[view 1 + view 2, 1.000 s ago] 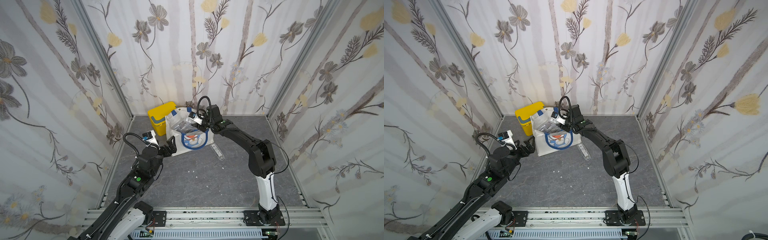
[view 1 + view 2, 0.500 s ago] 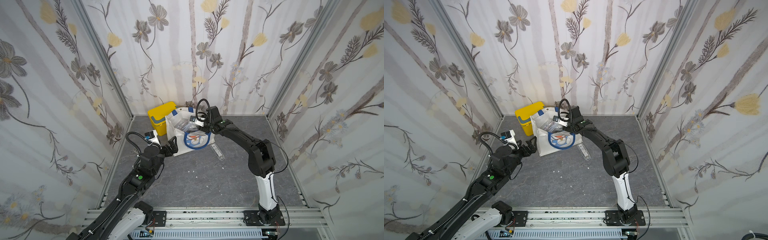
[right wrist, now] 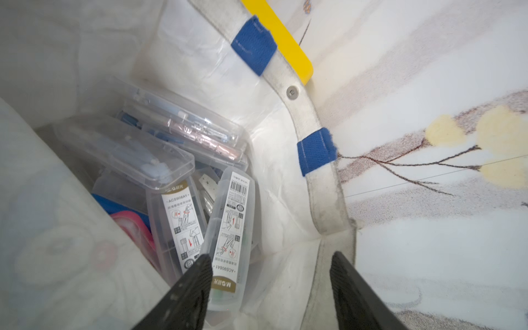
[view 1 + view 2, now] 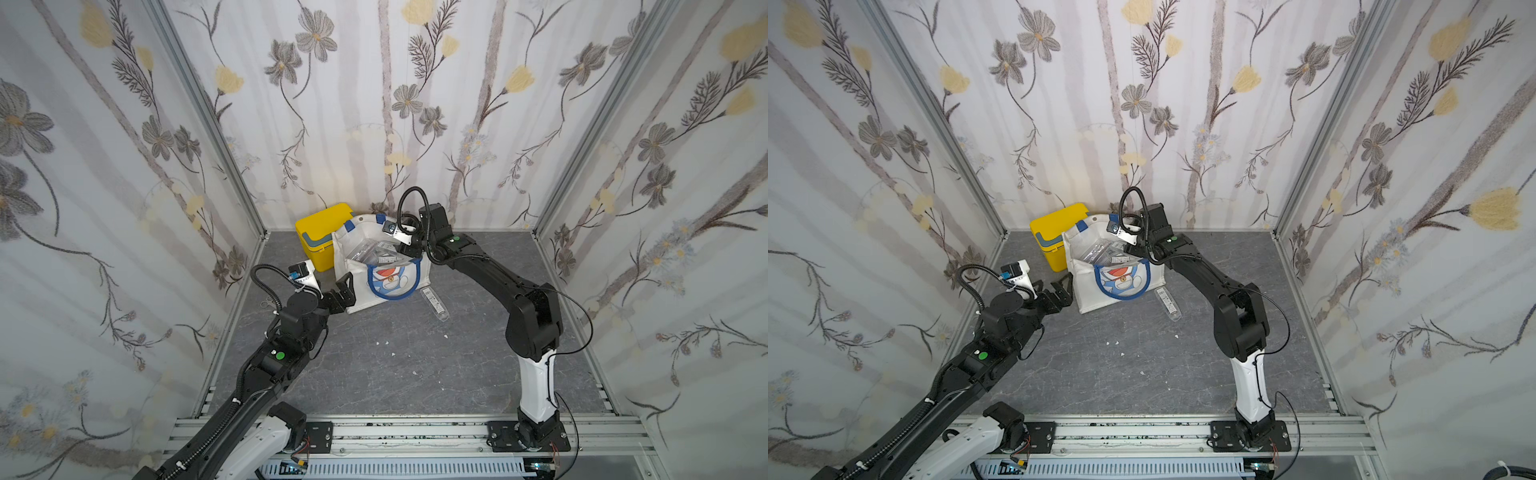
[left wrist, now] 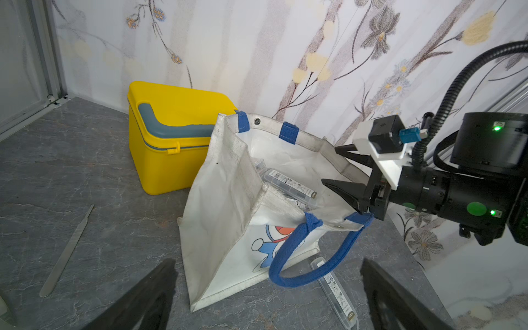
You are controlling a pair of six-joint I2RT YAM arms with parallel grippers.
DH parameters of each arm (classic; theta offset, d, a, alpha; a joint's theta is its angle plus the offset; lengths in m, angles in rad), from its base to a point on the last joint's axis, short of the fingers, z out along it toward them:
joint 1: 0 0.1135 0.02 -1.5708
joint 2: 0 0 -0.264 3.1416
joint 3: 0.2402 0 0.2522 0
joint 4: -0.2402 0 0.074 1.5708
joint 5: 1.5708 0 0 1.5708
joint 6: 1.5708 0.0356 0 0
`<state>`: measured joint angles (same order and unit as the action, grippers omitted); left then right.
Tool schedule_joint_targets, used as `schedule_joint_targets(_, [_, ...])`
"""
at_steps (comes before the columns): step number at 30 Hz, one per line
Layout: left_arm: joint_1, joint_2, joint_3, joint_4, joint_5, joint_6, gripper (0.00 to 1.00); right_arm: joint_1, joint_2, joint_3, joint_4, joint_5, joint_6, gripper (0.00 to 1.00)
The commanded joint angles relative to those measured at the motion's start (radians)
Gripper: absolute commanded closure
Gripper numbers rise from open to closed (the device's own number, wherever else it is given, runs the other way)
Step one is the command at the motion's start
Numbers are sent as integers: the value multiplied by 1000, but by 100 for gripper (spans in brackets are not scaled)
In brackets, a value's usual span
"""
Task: Put the compass set into the canvas bag
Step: Place the compass set in the canvas bag, then pick up the compass set at the center of the board.
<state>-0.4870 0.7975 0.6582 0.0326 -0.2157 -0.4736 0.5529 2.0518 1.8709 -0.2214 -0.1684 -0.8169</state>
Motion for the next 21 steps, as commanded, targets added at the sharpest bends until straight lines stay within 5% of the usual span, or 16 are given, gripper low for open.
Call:
schedule_joint_targets(1, [1, -7, -1, 29, 1, -11, 0, 0, -34, 0, 73, -67, 117, 32])
schedule_joint_targets(9, [0, -15, -18, 52, 51, 1, 0, -4, -113, -66, 167, -44, 370, 23])
schedule_joint_targets(11, [1, -15, -29, 74, 85, 10, 0, -4, -161, -135, 217, -22, 404, 14])
schedule_joint_targets(12, [1, -14, -35, 85, 101, 16, 0, -3, -185, -171, 244, -3, 420, 2])
schedule_joint_targets(21, [0, 4, -65, 200, 278, 58, 0, -4, -413, -457, 356, 290, 591, 1])
